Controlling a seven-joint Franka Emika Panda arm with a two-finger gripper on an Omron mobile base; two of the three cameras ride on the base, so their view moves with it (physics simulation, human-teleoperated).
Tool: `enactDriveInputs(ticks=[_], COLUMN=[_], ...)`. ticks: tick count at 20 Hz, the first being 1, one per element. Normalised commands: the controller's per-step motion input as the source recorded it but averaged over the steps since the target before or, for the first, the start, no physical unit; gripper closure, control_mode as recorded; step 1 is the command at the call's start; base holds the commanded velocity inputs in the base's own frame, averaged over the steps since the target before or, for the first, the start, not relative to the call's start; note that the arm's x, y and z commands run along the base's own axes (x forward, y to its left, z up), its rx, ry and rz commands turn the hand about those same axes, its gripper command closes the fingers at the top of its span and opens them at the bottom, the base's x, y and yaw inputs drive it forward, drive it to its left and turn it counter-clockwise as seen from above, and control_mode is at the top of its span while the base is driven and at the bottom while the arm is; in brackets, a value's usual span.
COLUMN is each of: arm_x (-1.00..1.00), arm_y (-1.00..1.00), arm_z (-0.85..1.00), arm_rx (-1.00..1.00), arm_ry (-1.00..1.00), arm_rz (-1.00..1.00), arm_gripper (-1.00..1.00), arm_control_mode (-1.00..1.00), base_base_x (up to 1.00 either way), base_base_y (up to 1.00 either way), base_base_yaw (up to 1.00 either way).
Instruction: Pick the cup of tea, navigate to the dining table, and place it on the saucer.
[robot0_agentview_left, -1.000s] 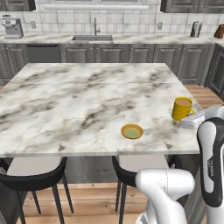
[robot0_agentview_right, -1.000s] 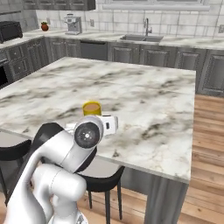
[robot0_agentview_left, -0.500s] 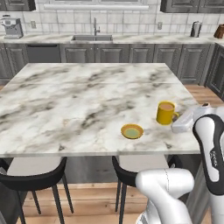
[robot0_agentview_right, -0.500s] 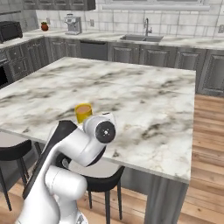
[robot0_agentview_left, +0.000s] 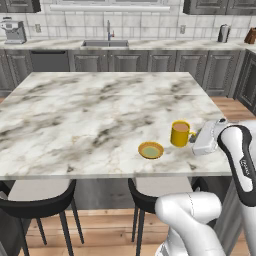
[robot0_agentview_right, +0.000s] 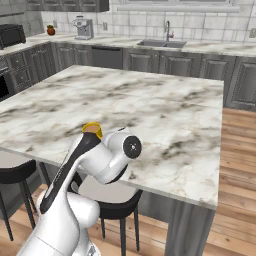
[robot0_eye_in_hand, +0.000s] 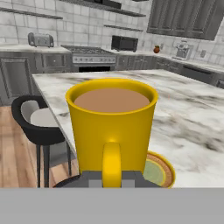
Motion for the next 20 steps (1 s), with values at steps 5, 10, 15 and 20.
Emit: enactDriveInputs(ticks=[5, 10, 15, 20], arm_x=[0.32, 0.39, 0.45, 0.39], arm_y=[0.11, 0.11, 0.12, 0.08], arm_z=[-0.27, -0.24, -0.28, -0.33], arm_rx=[-0.01, 0.00, 0.00, 0.00], arm_ry=[0.00, 0.00, 0.00, 0.01], arm_rz=[0.12, 0.08, 0.05, 0.06], arm_gripper=[1.00, 1.00, 1.00, 1.00], arm_control_mode=[-1.00, -1.00, -1.00, -1.00], base_base_x=[0.00, 0.00, 0.00, 0.00], base_base_y=[0.00, 0.00, 0.00, 0.00], base_base_yaw=[0.00, 0.00, 0.00, 0.00])
